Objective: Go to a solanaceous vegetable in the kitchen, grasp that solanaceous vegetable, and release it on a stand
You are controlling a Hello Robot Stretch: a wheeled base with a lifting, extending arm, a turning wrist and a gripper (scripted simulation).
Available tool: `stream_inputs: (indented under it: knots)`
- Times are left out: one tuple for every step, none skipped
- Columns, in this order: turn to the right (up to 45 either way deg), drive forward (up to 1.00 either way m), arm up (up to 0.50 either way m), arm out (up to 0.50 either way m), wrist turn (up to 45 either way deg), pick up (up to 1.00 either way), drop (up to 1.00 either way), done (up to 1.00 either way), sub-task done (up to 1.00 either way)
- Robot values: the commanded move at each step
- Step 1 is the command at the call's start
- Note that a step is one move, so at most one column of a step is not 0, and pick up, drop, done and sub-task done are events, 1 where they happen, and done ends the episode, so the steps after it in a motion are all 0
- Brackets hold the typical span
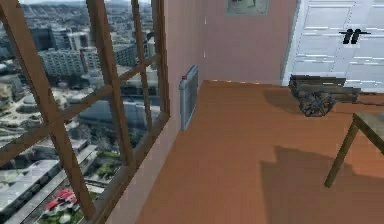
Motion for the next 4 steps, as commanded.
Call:
stream_inputs:
  knots:
    - [21.0,0.00,0.00,0.00,0.0,0.00,0.00,0.00,0.00]
    - [45.0,0.00,0.00,0.00,0.0,0.00,0.00,0.00,0.00]
    - [45.0,0.00,0.00,0.00,0.0,0.00,0.00,0.00,0.00]
    - [24.0,0.00,0.00,0.00,0.0,0.00,0.00,0.00,0.00]
